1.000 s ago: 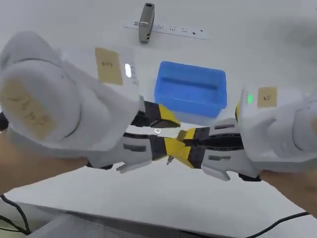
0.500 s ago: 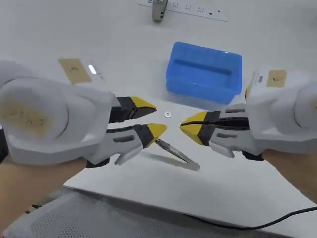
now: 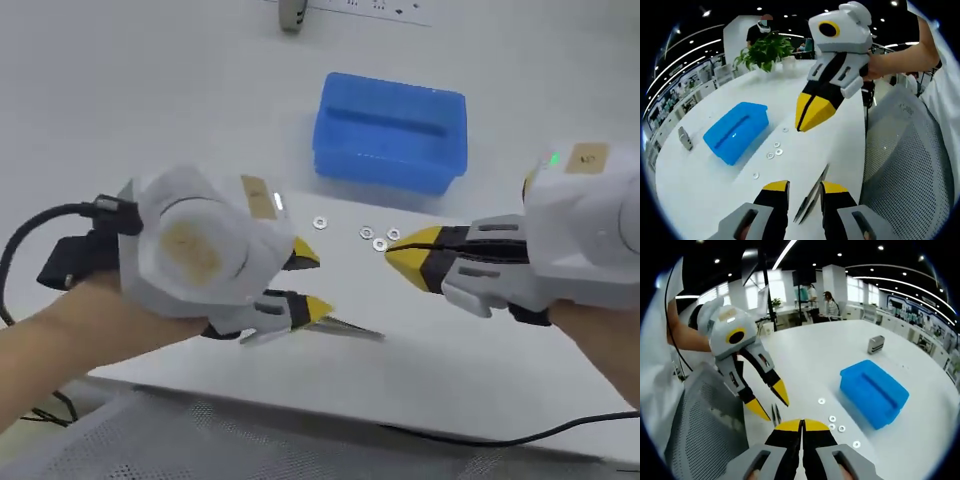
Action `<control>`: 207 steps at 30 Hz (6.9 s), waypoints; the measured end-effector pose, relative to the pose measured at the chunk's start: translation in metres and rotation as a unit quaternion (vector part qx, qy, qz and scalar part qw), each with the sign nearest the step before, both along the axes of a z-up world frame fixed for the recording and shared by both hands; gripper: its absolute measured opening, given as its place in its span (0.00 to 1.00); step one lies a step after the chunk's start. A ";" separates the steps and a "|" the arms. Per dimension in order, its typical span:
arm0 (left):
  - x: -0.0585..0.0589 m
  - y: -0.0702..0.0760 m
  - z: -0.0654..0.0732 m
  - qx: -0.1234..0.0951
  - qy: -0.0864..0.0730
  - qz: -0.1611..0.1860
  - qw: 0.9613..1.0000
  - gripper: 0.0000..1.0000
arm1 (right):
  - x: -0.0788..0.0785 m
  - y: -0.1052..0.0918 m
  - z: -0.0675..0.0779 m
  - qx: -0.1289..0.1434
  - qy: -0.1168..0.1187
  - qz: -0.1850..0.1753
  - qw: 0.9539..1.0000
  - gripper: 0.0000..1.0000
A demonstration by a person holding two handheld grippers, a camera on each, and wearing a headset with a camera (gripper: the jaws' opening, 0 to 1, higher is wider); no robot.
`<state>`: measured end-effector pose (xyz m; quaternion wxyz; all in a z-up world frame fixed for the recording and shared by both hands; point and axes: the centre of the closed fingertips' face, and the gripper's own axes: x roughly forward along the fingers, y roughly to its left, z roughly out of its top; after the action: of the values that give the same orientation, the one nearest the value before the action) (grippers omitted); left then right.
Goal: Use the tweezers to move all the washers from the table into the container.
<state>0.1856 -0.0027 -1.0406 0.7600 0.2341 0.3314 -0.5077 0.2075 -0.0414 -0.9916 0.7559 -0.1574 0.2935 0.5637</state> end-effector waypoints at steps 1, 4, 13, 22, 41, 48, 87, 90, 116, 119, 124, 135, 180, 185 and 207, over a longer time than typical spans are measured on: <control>-0.002 0.000 -0.005 0.006 0.007 -0.008 1.000 0.23 | -0.001 -0.001 0.001 0.000 0.001 -0.003 1.000 0.00; -0.005 0.004 -0.016 0.025 0.016 -0.025 0.999 0.22 | -0.002 -0.006 0.002 0.000 0.000 -0.013 1.000 0.00; -0.008 0.021 -0.029 0.057 0.030 -0.041 0.997 0.14 | -0.007 -0.012 0.002 0.003 0.010 -0.031 0.999 0.00; -0.015 0.019 -0.038 0.058 0.017 -0.060 0.996 0.03 | -0.009 -0.012 0.000 0.004 0.020 -0.041 0.999 0.00; -0.004 0.006 0.005 -0.029 0.004 -0.003 1.000 0.00 | -0.020 -0.018 -0.008 0.033 0.077 -0.070 0.994 0.00; 0.004 0.000 0.047 -0.080 -0.025 0.014 0.996 0.00 | -0.025 -0.009 -0.004 0.064 0.092 -0.065 0.992 0.00; 0.001 -0.031 0.077 -0.159 0.001 -0.079 0.984 0.01 | -0.025 0.030 0.042 0.038 -0.009 0.112 0.993 0.03; 0.004 -0.032 0.077 -0.177 0.009 -0.061 0.982 0.02 | -0.023 0.030 0.042 0.035 -0.002 0.106 0.994 0.02; -0.011 0.045 0.059 -0.172 0.022 0.290 0.941 0.52 | 0.033 0.049 0.023 0.046 -0.017 0.009 0.999 0.02; -0.013 0.058 0.061 -0.176 0.009 0.333 0.926 0.64 | 0.041 0.049 0.014 0.026 -0.030 0.005 0.999 0.02; -0.016 0.087 0.051 -0.098 -0.045 0.371 0.922 0.75 | 0.052 0.051 0.002 0.013 -0.034 0.003 0.999 0.02; -0.008 0.096 0.047 -0.107 -0.062 0.409 0.904 0.92 | 0.069 0.065 -0.012 0.004 -0.033 -0.003 0.999 0.03; -0.010 0.101 0.033 -0.048 -0.079 0.394 0.914 0.98 | 0.083 0.080 -0.040 0.001 -0.005 -0.035 0.999 0.01; -0.010 0.101 0.034 -0.045 -0.085 0.391 0.915 0.99 | 0.079 0.080 -0.027 0.018 0.003 -0.040 0.999 0.01; -0.009 0.104 0.039 -0.032 -0.112 0.390 0.913 0.97 | 0.094 0.067 0.036 0.040 -0.030 -0.070 0.996 0.01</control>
<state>0.1769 0.1016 -1.0015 0.9370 0.1171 0.2921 -0.1514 0.3011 0.0260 -0.9552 0.8077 -0.1229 0.2583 0.5155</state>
